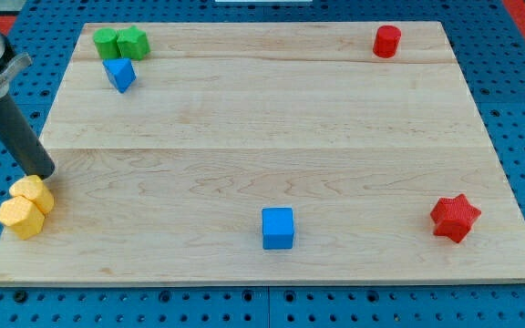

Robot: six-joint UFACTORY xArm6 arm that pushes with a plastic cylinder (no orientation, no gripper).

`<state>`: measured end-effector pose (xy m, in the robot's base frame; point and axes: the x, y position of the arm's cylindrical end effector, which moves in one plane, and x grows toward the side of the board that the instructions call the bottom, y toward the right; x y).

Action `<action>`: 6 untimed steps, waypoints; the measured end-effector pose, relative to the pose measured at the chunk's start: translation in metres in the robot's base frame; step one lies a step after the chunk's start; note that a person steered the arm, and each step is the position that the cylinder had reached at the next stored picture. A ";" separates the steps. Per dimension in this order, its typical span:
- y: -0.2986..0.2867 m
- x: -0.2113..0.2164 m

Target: Point your arm towards the blue triangle

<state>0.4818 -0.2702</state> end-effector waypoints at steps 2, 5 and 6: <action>-0.004 0.015; 0.026 -0.099; 0.024 -0.151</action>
